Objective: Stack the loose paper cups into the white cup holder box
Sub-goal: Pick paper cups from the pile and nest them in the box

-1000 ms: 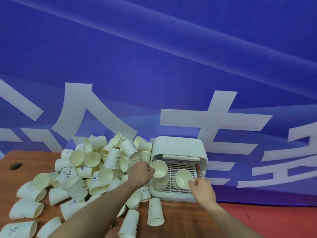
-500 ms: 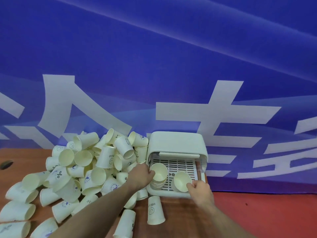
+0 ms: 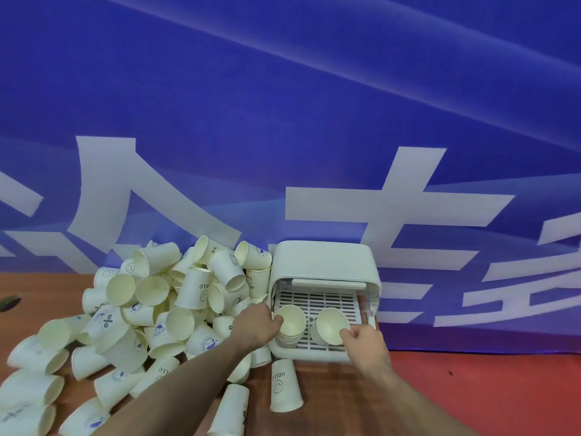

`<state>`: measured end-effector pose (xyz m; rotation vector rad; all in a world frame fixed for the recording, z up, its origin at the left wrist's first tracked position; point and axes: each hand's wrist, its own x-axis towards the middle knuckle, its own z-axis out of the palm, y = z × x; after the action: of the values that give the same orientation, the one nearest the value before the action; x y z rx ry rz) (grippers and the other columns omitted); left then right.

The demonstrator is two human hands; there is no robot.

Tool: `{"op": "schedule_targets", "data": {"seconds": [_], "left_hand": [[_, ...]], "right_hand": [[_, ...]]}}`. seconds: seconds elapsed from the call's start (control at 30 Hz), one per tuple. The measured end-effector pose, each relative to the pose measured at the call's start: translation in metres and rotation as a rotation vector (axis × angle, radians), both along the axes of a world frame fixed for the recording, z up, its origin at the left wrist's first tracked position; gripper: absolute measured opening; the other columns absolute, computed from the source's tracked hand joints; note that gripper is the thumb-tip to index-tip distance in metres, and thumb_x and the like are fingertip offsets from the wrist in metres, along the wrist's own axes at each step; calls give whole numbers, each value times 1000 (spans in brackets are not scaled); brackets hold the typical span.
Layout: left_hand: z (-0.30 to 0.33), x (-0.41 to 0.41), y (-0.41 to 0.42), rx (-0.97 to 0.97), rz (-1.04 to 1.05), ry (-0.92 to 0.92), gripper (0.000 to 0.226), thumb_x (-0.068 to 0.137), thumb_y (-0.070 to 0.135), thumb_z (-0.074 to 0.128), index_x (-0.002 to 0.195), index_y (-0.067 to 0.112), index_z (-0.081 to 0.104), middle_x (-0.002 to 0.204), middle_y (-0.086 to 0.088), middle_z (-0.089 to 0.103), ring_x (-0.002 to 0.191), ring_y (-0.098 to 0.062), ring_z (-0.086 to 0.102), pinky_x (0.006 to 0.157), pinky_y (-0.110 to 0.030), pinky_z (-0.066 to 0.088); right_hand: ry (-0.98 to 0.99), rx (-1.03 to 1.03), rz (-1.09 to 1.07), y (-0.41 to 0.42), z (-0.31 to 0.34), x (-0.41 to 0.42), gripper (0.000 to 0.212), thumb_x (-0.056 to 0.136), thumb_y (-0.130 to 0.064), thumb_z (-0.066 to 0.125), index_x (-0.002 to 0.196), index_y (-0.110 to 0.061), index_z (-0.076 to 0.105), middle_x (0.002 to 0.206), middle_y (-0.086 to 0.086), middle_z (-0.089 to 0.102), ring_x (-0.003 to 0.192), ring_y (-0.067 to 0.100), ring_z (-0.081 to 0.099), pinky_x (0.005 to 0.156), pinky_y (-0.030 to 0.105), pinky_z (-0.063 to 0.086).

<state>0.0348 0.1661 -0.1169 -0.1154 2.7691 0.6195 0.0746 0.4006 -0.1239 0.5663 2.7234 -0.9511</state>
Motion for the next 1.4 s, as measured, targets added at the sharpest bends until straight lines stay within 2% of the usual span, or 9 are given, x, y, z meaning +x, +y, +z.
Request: {"op": "schedule_targets", "data": {"seconds": [0.27,0.33,0.43,0.57,0.7,0.9,1.17,1.33,1.4], "left_hand": [[22,10,-17,-6,25,43,42,87,45,47,56,16,43,67,-9,56,79,-30,63,61,-30,44],[25,14,-22,-5,33,49,44,88,47,47,58,16,44,68,-7,59,74,-27,62,61,-31,45],[26,19,-30,11,51,63,46,88,45,49,52,16,43,55,1,50,60,-22,52,55,-28,38],[23,23,-42,2,49,59,44,87,42,50,52,16,41,54,2,45,59,-22,48,56,-28,37],[16,24,-52,-21,43,57,42,86,39,50,53,15,41,53,1,44,54,-19,45,47,-27,30],[6,18,-59,-65,72,41,42,87,38,51,53,16,40,52,1,44,55,-17,44,46,-27,28],[-22,7,-57,-3,69,-23,44,84,41,51,49,15,44,56,0,48,56,-19,50,51,-26,35],[-31,7,-59,-21,52,-54,41,84,42,49,54,15,47,56,1,49,62,-20,53,53,-27,36],[-32,7,-62,-41,43,-50,38,85,44,48,61,15,51,65,0,56,68,-21,56,57,-28,38]], "right_hand": [[119,4,71,-19,30,-3,36,83,-29,55,54,-18,37,49,-5,39,48,15,37,49,29,30],[138,-5,102,-27,37,-4,35,82,-29,55,53,-18,39,48,-5,41,49,16,39,50,30,30],[140,-27,114,-40,40,-8,33,79,-29,54,52,-17,40,49,-3,41,50,19,40,51,31,31],[122,-29,134,-53,37,-9,34,76,-32,54,51,-18,36,48,-4,38,49,20,41,50,29,30],[103,-17,151,-62,31,-13,36,78,-29,55,52,-18,34,50,-4,36,50,19,35,50,30,25],[24,31,146,-68,14,-22,31,79,-31,54,54,-17,42,54,-3,46,54,21,45,50,29,30],[-32,21,158,-70,-7,-36,31,77,-29,54,51,-18,42,51,-2,42,50,19,41,49,27,31],[-54,45,151,-72,-15,-37,33,80,-33,54,52,-17,42,53,-3,46,53,20,46,50,27,33],[-58,31,139,-71,-15,-36,34,81,-32,54,52,-18,42,53,-3,47,52,19,46,50,27,33]]}}
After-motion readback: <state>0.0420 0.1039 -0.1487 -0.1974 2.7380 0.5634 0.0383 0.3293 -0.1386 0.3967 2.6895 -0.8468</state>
